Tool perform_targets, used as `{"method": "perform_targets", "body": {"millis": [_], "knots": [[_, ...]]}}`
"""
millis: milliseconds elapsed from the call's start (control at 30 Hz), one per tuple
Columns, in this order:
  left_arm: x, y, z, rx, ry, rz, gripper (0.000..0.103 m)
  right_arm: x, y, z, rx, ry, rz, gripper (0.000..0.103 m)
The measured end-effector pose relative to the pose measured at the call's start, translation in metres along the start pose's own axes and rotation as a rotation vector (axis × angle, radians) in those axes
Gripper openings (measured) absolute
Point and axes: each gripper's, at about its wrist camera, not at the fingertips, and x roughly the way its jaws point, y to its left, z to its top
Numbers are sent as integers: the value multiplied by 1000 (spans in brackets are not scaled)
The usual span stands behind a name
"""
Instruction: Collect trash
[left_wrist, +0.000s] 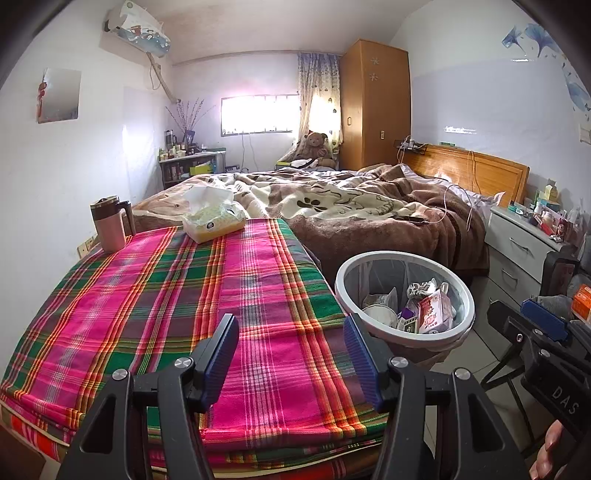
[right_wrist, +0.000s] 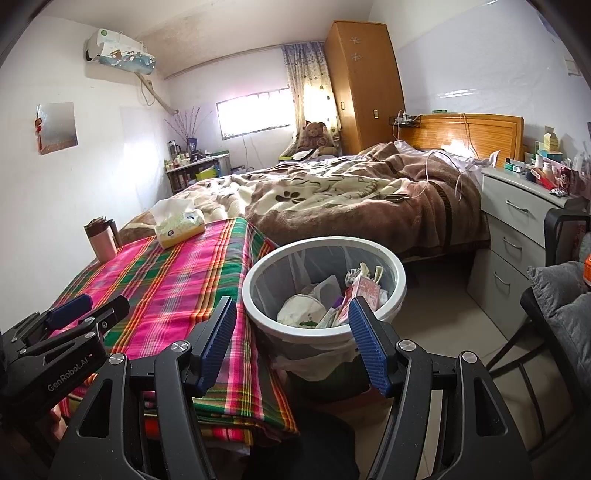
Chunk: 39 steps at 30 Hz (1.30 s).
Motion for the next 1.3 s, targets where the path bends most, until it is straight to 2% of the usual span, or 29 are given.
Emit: {"method": "perform_targets", "body": {"millis": [1300], "knots": [[-1,2,-1,-3,1,1,59,-2,-1,2,-2,2,13,65]]}}
